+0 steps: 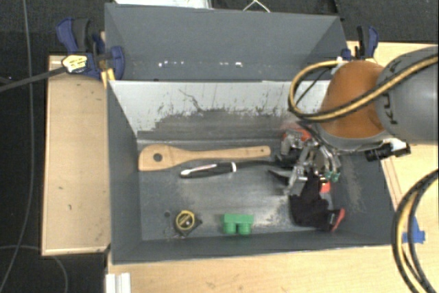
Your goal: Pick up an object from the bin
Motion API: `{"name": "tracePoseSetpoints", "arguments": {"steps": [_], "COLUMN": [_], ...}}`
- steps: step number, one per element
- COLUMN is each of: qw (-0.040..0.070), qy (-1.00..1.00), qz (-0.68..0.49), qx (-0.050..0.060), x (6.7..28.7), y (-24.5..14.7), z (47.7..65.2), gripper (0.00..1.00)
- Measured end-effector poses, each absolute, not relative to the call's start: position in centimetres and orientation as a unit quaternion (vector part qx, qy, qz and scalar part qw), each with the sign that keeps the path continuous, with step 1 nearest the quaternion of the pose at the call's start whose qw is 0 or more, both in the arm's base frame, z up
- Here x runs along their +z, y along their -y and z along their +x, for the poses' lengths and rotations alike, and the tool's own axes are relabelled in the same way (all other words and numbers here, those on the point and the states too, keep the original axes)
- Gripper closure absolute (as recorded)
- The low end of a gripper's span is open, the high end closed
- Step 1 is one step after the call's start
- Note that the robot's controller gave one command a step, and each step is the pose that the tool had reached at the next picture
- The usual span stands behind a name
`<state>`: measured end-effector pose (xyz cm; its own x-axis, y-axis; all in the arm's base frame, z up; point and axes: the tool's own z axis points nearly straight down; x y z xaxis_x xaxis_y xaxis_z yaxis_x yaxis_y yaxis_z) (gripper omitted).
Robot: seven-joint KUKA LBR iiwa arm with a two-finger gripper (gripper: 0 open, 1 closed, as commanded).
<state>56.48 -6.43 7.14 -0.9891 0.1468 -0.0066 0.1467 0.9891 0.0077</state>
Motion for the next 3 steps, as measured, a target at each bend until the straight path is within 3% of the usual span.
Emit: {"name": "tracePoseSetpoints", "arguments": {"steps": [1,2,3], "qw": [0.006,0.006,0.001], "qy": [-1.0,-1.0,-1.0], "qz": [0.004,0.004,0.004], "qx": [0.001,0.001,0.002], "x": [7.3,7.3,10.3], "y": [6.7,6.7,6.6], "z": [57.1,57.0,56.7], "gripper": [1.0,1.0,1.0]}}
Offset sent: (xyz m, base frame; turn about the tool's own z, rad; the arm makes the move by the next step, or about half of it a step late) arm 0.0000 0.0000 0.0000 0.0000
